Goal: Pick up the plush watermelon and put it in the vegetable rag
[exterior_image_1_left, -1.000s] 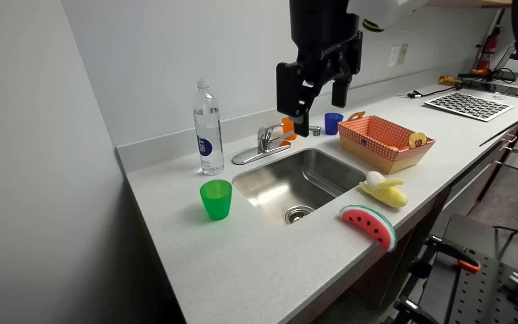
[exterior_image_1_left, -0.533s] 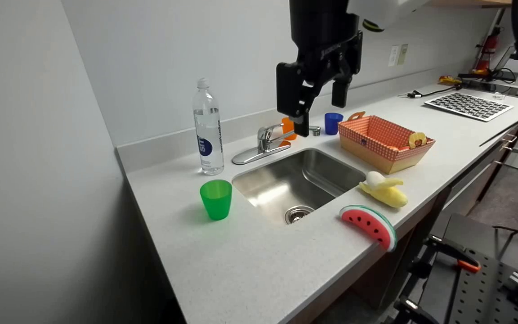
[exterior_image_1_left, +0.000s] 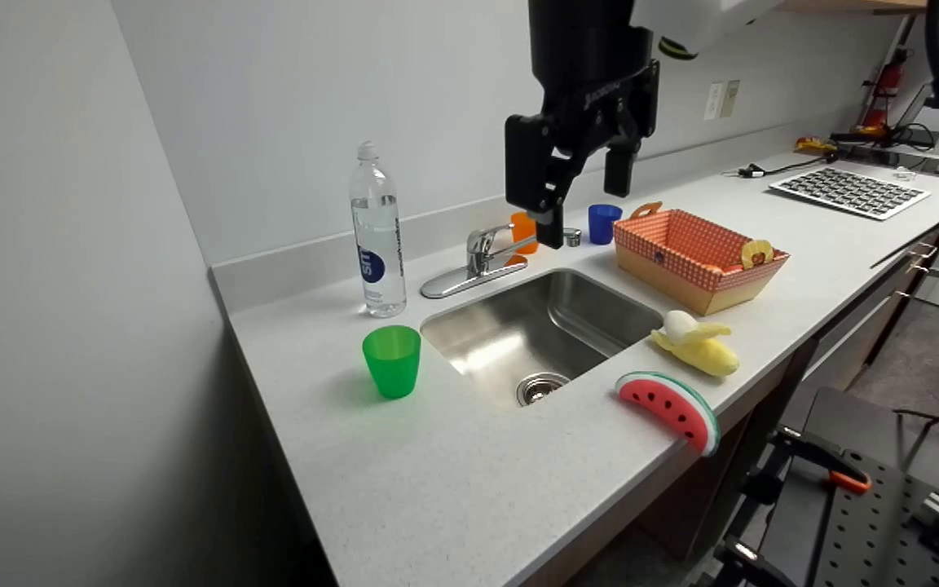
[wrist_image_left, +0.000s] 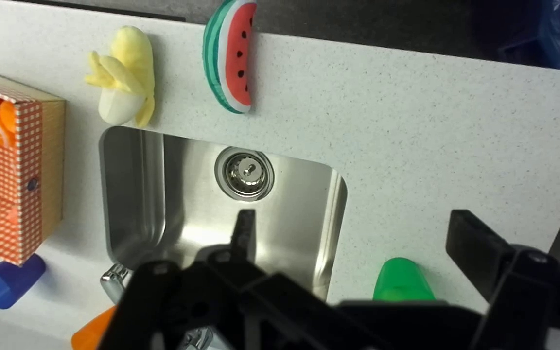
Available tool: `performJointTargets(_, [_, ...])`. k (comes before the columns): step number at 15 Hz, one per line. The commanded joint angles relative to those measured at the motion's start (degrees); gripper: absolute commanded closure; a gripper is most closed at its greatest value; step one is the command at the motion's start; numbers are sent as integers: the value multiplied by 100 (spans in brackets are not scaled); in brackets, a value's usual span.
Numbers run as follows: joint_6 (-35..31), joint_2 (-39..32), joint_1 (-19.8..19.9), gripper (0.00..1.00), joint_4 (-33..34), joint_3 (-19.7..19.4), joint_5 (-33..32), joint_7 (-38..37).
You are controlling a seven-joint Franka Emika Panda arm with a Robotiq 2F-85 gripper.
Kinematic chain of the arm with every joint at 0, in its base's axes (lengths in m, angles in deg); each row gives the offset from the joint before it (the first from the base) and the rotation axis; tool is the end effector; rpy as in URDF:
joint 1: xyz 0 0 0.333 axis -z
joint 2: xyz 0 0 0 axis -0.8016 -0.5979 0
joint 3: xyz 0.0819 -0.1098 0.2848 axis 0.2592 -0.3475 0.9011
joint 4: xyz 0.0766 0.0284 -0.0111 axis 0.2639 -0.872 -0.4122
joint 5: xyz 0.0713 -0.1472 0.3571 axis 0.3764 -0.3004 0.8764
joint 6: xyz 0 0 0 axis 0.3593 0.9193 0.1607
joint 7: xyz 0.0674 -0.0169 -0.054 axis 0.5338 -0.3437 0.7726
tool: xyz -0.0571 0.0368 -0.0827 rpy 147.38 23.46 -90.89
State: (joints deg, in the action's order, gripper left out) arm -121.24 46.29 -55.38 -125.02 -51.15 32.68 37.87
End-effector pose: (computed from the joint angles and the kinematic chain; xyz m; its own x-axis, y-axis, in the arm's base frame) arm 0.4066 0.1718 0.4731 0.9964 -0.0627 0.0574 -0.0743 -0.9702 0.2304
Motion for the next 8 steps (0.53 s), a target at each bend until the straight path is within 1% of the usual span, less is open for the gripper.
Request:
performJointTargets(1, [-28, 21, -172, 0, -138, -184, -70, -120])
performJointTargets(5, [-234, 67, -176, 0, -488, -255, -50, -154])
performJointTargets(8, [-635, 81, -150, 0, -832, -312, -48, -218])
